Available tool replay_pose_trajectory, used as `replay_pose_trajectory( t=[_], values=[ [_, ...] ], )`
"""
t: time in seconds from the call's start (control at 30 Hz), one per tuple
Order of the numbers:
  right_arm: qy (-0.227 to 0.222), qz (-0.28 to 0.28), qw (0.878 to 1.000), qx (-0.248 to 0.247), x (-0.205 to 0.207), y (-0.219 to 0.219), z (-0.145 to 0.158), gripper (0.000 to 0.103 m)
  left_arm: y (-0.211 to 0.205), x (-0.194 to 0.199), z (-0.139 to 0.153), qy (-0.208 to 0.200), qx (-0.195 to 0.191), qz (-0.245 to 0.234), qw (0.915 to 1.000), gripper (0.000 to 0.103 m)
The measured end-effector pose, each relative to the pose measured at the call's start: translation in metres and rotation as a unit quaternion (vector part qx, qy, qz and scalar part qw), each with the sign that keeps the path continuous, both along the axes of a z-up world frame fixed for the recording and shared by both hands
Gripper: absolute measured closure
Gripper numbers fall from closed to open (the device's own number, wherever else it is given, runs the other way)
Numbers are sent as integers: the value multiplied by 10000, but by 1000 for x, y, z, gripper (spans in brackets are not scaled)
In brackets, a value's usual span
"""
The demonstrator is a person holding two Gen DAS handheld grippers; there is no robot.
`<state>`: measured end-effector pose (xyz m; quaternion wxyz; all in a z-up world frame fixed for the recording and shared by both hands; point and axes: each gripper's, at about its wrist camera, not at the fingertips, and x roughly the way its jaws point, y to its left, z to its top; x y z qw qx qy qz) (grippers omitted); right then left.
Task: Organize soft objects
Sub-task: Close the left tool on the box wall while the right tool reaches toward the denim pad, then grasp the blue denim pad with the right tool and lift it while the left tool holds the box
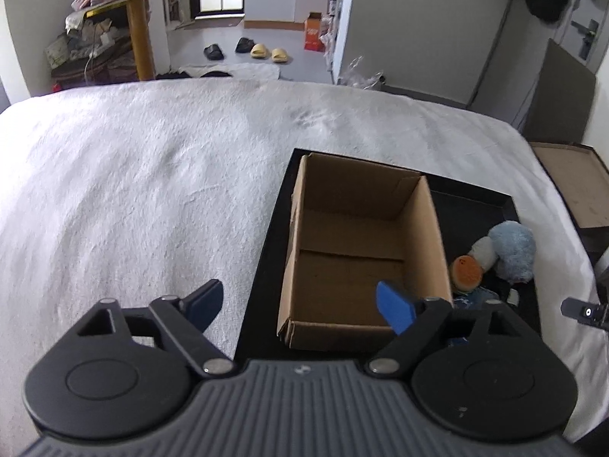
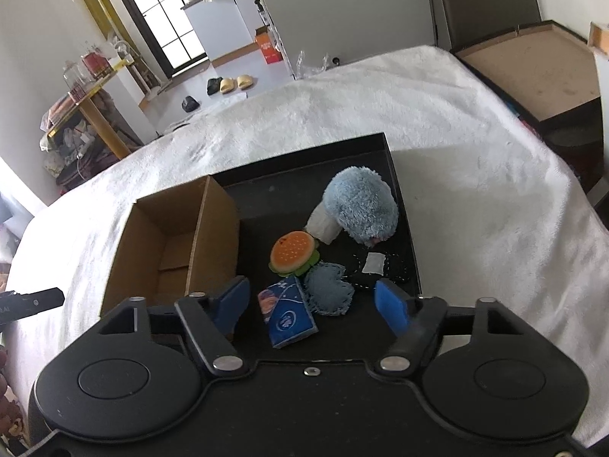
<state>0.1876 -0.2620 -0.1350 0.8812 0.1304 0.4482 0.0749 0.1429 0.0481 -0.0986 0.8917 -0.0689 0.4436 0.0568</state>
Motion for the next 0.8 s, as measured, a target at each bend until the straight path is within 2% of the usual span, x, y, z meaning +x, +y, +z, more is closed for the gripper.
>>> replay_pose_trajectory(
  t=[0.1,0.17,0.37,0.5,0.57,0.7,0.8],
  values=[
    [195,-2,9998,54,14,-3,-15,47,0,13,-11,127,-14,104,9999,28],
    [334,28,9993,172,22,-3,-25,51,-1,19,-18,196,-42,103,9997,35],
    [661,-64,9975,259,47,0,-55,51,-1,44,-39,528,-96,123,9985,54],
    [932,24,9955,180,63,4,-73,51,-3,55,-50,683,-56,102,9976,62],
    [1047,48,9943,175,70,6,-81,51,-2,59,-55,731,-38,125,9972,70],
    [1233,121,9923,97,82,13,-95,50,5,68,-69,890,-137,236,9957,75],
    [1360,219,9905,17,86,19,-104,50,7,72,-74,963,-135,285,9949,86]
  ],
)
